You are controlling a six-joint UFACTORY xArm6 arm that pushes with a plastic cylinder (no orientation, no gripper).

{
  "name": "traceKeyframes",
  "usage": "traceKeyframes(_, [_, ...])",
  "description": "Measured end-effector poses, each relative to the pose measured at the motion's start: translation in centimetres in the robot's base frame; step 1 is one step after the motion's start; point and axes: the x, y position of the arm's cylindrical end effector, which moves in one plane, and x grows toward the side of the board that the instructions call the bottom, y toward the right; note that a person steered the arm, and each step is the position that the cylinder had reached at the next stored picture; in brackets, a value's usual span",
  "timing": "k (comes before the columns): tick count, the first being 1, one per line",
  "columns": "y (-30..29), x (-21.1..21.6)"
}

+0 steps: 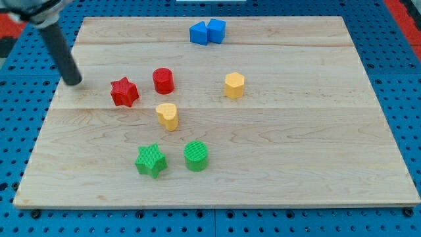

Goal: Push the red star into the red circle

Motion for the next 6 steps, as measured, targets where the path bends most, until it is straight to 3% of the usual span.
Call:
traceKeyframes(1, [3.1,0.6])
traceKeyframes(2, [10.2,-1.3])
traceKeyframes(4, [14.6,-1.6])
traceKeyframes(5, [10.6,-2.8])
traceKeyframes(6, [17.0,-4.3])
